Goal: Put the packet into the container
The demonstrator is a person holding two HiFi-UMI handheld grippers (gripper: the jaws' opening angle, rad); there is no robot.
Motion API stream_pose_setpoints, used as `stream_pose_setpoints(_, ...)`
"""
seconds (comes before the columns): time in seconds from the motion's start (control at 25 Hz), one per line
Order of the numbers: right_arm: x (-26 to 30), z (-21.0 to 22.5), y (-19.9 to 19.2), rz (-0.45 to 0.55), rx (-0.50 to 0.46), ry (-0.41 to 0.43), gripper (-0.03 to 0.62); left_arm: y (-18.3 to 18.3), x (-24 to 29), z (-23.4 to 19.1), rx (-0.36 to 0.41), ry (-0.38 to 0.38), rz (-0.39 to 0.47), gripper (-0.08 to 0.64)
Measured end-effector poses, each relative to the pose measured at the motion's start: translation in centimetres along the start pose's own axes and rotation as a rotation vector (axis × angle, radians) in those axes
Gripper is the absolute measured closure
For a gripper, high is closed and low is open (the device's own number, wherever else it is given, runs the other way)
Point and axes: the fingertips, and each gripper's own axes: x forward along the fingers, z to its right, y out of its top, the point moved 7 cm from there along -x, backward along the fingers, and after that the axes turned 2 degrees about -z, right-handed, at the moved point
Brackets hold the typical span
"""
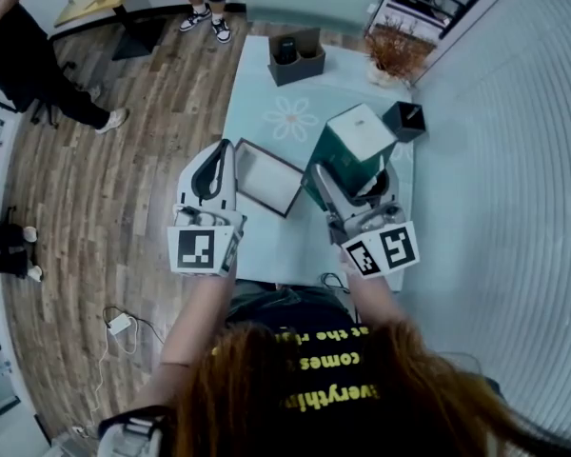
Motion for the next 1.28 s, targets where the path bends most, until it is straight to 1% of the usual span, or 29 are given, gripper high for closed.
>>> stream_pose_setpoints(0.16,0.6,-0.7,-0.2,-0.017,0.0,0.021,0.189,-0.1,-0.3,-0.8,0.002,0.028,-0.036,0.558)
stream_pose_setpoints(0.28,1.5,-1.2,-0.5,-0.044,-0.009,0.042,0.189,0.2,-0.4,-1.8,0.003,0.031,-0.026,0.558)
stream_pose_setpoints(0.44,3.6,-1.5,-2.3,-0.143,0.043,0.125,0.189,-0.1,-0.4,-2.9,-0.006,0.02,-0.02,0.558)
stream_pose_setpoints(0.48,4.2,-1.6,-2.8,-0.172,0.039,0.15,0.189,-0.1,-0.4,-3.1,-0.007,0.021,-0.016,0.558)
stream_pose_setpoints(0.68,7.0,-3.2,-5.8,-0.335,-0.047,0.274,0.189,-0.4,-0.7,-4.7,-0.013,0.041,-0.034,0.558)
stream_pose_setpoints(0.8,8.5,-4.3,-8.5,-0.47,-0.153,0.349,0.189,-0.5,-0.6,-5.6,-0.014,0.047,-0.031,0.558)
stream_pose_setpoints(0.88,9.0,-4.6,-10.6,-0.56,-0.197,0.38,0.187,-0.5,-0.6,-6.0,-0.01,0.047,-0.024,0.558)
stream_pose_setpoints(1.0,9.3,-4.8,-14.2,-0.689,-0.222,0.412,0.189,-0.6,-0.8,-6.5,-0.006,0.049,-0.026,0.558)
stream_pose_setpoints(1.12,9.9,-5.2,-17.3,-0.808,-0.273,0.451,0.187,-0.7,-1.2,-7.3,-0.007,0.062,-0.026,0.558)
stream_pose_setpoints(1.28,10.2,-5.7,-20.4,-0.943,-0.335,0.505,0.187,-1.4,-1.9,-8.1,-0.021,0.084,-0.046,0.558)
